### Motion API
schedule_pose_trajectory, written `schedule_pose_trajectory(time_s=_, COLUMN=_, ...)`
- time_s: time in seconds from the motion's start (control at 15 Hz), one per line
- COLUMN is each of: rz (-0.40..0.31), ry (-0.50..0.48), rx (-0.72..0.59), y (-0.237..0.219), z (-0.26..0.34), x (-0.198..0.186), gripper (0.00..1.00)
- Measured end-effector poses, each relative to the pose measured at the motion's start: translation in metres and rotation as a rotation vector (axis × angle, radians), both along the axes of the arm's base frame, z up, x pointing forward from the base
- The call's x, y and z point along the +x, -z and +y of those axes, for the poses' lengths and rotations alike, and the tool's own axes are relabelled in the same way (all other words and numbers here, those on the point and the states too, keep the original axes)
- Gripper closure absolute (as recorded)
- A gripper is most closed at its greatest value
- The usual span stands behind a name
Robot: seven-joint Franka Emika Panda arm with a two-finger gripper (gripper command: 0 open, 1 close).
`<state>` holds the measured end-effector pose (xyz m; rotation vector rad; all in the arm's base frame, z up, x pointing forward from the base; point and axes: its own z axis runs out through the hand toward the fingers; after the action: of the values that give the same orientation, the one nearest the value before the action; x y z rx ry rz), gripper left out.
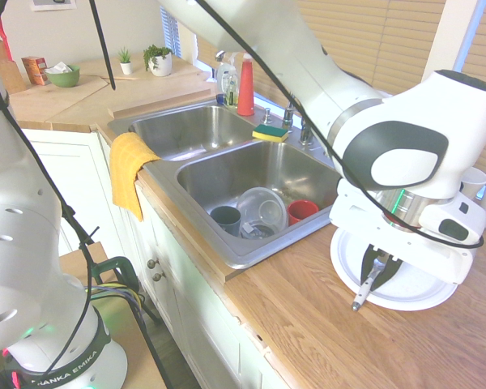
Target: Put the spoon into the sink
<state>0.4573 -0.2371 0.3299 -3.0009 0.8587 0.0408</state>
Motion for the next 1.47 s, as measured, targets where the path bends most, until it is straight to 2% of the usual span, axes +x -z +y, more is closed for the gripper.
schedule_pose_trajectory(time_s=0.47, rz=-0.022, ry=0.004, rx=0.021, y=-0.004, z=-0.009, x=-0.001, gripper=1.00)
schedule_pose_trajectory(time_s=0.87, rz=-0.095, ry=-0.016, rx=0.051, y=-0.064, z=-0.008, x=-0.017, gripper=1.00)
schedule_pose_trajectory(time_s=1.07, rz=-0.112, ry=-0.058, rx=0.039, y=-0.082, z=0.041, x=-0.013, gripper=1.00)
schedule_pose_trajectory(time_s=1.47, rz=-0.093, ry=-0.145, rx=-0.064, y=-0.086, z=0.199, x=-0.010, gripper=1.00)
